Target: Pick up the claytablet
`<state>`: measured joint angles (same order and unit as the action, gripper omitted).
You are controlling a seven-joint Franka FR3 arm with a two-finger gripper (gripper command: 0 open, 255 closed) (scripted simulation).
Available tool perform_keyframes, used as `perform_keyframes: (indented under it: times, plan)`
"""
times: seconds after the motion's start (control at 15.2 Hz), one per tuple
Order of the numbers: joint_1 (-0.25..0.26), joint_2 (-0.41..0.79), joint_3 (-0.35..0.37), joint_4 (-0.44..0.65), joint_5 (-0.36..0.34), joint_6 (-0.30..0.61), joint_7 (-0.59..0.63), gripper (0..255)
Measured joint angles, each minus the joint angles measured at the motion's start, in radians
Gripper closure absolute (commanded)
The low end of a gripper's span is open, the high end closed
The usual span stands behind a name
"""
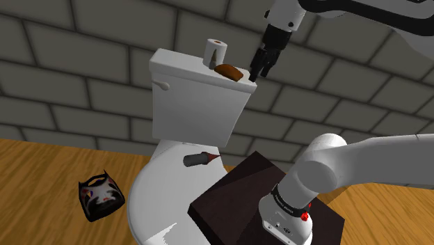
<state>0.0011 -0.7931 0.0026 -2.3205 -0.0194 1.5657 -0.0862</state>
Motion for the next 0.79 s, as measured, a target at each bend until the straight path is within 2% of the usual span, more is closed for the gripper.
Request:
perform_keyframes:
  times: [0.13, 0.33, 0.59, 0.79]
  plan:
    - [-0.005, 0.0, 0.021, -0.014, -0.021, 0.019, 0.014, 0]
    - [-0.042, 0.047, 0.128, -0.06, -0.146, 0.137, 0.097, 0]
    - [-0.131, 0.125, 0.289, -0.122, -0.38, 0.282, 0.262, 0]
    - [-0.229, 0.221, 0.425, -0.131, -0.591, 0.344, 0.435, 0]
